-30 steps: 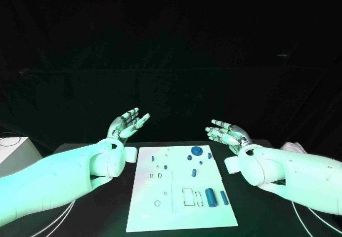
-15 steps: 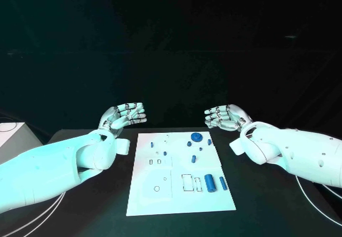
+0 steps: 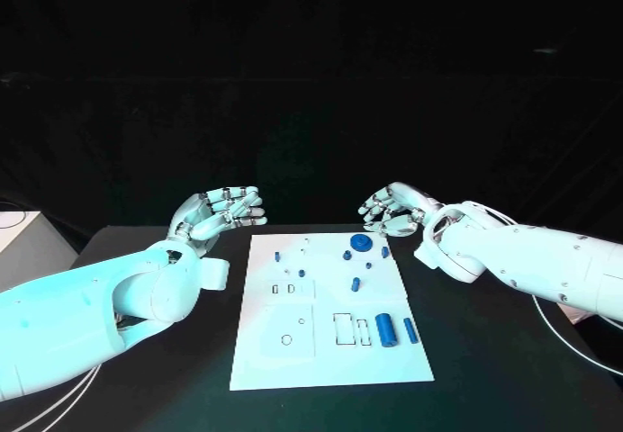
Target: Assemble the parts on the task board
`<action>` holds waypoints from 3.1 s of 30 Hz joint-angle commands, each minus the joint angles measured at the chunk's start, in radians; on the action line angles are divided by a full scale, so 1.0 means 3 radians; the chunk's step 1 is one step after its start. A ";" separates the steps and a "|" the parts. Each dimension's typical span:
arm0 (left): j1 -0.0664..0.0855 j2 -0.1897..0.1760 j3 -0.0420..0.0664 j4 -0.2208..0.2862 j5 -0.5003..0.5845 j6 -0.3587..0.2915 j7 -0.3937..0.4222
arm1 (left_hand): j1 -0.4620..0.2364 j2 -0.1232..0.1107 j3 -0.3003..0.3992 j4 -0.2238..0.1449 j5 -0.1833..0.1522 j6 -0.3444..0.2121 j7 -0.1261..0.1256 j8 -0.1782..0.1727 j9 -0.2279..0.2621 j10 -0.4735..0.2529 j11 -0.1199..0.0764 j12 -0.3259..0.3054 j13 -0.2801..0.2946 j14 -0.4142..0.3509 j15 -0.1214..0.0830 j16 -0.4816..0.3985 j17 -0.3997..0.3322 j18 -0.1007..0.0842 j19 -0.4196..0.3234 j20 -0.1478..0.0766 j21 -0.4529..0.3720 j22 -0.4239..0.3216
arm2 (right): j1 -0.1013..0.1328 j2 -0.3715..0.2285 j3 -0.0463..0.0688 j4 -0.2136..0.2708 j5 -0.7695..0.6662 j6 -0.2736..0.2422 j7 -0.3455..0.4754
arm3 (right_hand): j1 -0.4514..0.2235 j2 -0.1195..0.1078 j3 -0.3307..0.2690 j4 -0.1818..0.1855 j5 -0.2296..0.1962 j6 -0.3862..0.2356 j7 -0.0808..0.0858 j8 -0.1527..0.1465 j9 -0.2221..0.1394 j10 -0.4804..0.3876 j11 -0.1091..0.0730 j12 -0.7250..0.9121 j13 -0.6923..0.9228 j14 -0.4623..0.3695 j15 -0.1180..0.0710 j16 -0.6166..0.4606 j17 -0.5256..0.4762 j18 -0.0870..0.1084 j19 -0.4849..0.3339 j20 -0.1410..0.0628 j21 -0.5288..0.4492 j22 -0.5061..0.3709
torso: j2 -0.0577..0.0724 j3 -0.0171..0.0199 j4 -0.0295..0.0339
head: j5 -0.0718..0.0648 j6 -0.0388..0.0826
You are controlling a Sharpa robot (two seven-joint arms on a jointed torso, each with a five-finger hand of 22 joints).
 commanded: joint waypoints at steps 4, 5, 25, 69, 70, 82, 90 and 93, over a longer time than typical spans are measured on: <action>0.0013 -0.0127 0.0031 0.0235 -0.0035 0.0043 0.0043 | -0.0007 -0.0057 0.0041 -0.0021 -0.0009 0.0006 0.0093 -0.0025 -0.0003 -0.0025 0.0011 -0.0027 -0.0003 -0.0038 0.0007 0.0107 0.0073 0.0035 0.0041 -0.0009 0.0087 0.0042 | 0.0043 0.0060 0.0005 0.0023 -0.0974 0.0304 -0.0462 | -0.0165 -0.0189 0.0248 0.0058 -0.0066 0.0144 -0.0070 -0.0090 0.0037 0.0055 -0.0049 -0.0036 0.0010 0.0317 -0.0056 0.1525 0.1292 -0.0119 0.0730 -0.0066 0.1290 0.1503 | 0.0125 -0.0025 0.0049 | -0.0068 -0.0003; 0.0015 -0.0152 0.0036 0.0278 -0.0035 0.0047 0.0038 | -0.0009 -0.0060 0.0046 -0.0027 -0.0009 0.0008 0.0095 -0.0026 -0.0002 -0.0024 0.0007 -0.0027 -0.0001 -0.0037 0.0003 0.0140 0.0094 0.0036 0.0049 -0.0014 0.0109 0.0054 | 0.0047 0.0071 0.0005 0.0027 -0.1045 0.0334 -0.0501 | -0.0174 -0.0201 0.0251 0.0067 -0.0071 0.0138 -0.0074 -0.0094 0.0043 0.0043 -0.0049 -0.0038 0.0010 0.0326 -0.0054 0.1665 0.1425 -0.0137 0.0784 -0.0064 0.1366 0.1616 | 0.0142 -0.0031 0.0057 | -0.0082 -0.0011; 0.0038 -0.0339 0.0089 0.0563 -0.0035 0.0101 -0.0015 | -0.0059 -0.0099 0.0121 -0.0121 -0.0008 0.0015 0.0092 0.0001 0.0012 -0.0018 -0.0005 0.0038 0.0012 -0.0165 -0.0030 0.0636 0.0400 0.0026 0.0045 -0.0068 0.0479 0.0279 | 0.0057 0.0207 0.0006 -0.0025 -0.1677 0.0617 -0.0938 | -0.0211 -0.0283 0.0134 0.0149 -0.0071 0.0068 -0.0122 -0.0129 0.0106 -0.0139 -0.0061 -0.0035 0.0019 0.0360 -0.0054 0.2520 0.2220 -0.0242 0.1090 -0.0039 0.1807 0.2289 | 0.0310 -0.0045 0.0165 | -0.0178 -0.0017; 0.0048 -0.0364 0.0096 0.0552 -0.0002 0.0103 -0.0025 | -0.0113 -0.0095 0.0128 -0.0116 -0.0010 -0.0007 0.0106 0.0002 0.0012 -0.0052 0.0007 0.0044 0.0008 -0.0227 -0.0021 0.0742 0.0457 0.0022 -0.0012 -0.0065 0.0563 0.0336 | 0.0007 0.0284 0.0006 -0.0143 -0.1693 0.0685 -0.0984 | -0.0219 -0.0130 0.0274 0.0286 0.0005 0.0244 -0.0112 -0.0018 0.0224 0.0013 -0.0063 0.0010 0.0032 0.0360 -0.0050 0.2786 0.2420 -0.0280 0.1192 -0.0031 0.1964 0.2545 | 0.0415 -0.0055 0.0213 | -0.0170 0.0029; 0.0048 -0.0364 0.0096 0.0551 -0.0001 0.0103 -0.0025 | -0.0113 -0.0095 0.0128 -0.0116 -0.0010 -0.0007 0.0106 0.0002 0.0012 -0.0052 0.0007 0.0044 0.0008 -0.0227 -0.0021 0.0742 0.0457 0.0022 -0.0012 -0.0065 0.0563 0.0336 | 0.0007 0.0285 0.0006 -0.0143 -0.1689 0.0676 -0.0983 | -0.0220 -0.0126 0.0282 0.0290 0.0005 0.0254 -0.0116 -0.0011 0.0231 0.0029 -0.0067 0.0013 0.0034 0.0361 -0.0052 0.2795 0.2427 -0.0282 0.1197 -0.0033 0.1971 0.2556 | 0.0417 -0.0055 0.0209 | -0.0169 0.0029; 0.0048 -0.0364 0.0096 0.0541 0.0000 0.0104 -0.0039 | -0.0120 -0.0094 0.0126 -0.0113 -0.0010 -0.0008 0.0107 0.0002 0.0012 -0.0054 0.0008 0.0044 0.0008 -0.0231 -0.0021 0.0749 0.0461 0.0022 -0.0016 -0.0064 0.0569 0.0340 | 0.0004 0.0265 0.0006 -0.0109 -0.1740 0.0320 -0.1056 | -0.0068 -0.0001 0.0454 0.0221 -0.0136 0.0460 -0.0212 0.0213 0.0459 0.0404 -0.0185 0.0102 0.0111 0.0372 -0.0148 0.2915 0.2515 -0.0336 0.1346 -0.0115 0.2156 0.2864 | 0.0428 -0.0056 0.0212 | -0.0174 0.0038; 0.0048 -0.0363 0.0096 0.0528 0.0000 0.0108 -0.0044 | -0.0120 -0.0093 0.0126 -0.0113 -0.0010 -0.0008 0.0107 0.0003 0.0013 -0.0054 0.0008 0.0045 0.0008 -0.0232 -0.0021 0.0751 0.0462 0.0022 -0.0017 -0.0064 0.0571 0.0342 | 0.0004 0.0258 0.0016 -0.0040 -0.1816 0.0006 -0.1205 | -0.0027 -0.0009 0.0474 0.0156 -0.0155 0.0457 -0.0215 0.0263 0.0533 0.0459 -0.0200 0.0106 0.0146 0.0372 -0.0163 0.2932 0.2521 -0.0347 0.1371 -0.0135 0.2191 0.2923 | 0.0434 -0.0063 0.0213 | -0.0181 0.0045; 0.0048 -0.0362 0.0096 0.0523 0.0000 0.0107 -0.0043 | -0.0120 -0.0093 0.0126 -0.0113 -0.0010 -0.0008 0.0107 0.0003 0.0013 -0.0054 0.0008 0.0045 0.0008 -0.0232 -0.0021 0.0751 0.0462 0.0022 -0.0017 -0.0064 0.0571 0.0342 | 0.0007 0.0280 0.0026 -0.0033 -0.1834 -0.0075 -0.1253 | -0.0025 -0.0018 0.0477 0.0144 -0.0156 0.0445 -0.0212 0.0263 0.0542 0.0455 -0.0198 0.0099 0.0149 0.0371 -0.0162 0.2934 0.2522 -0.0349 0.1373 -0.0136 0.2196 0.2931 | 0.0440 -0.0064 0.0212 | -0.0186 0.0069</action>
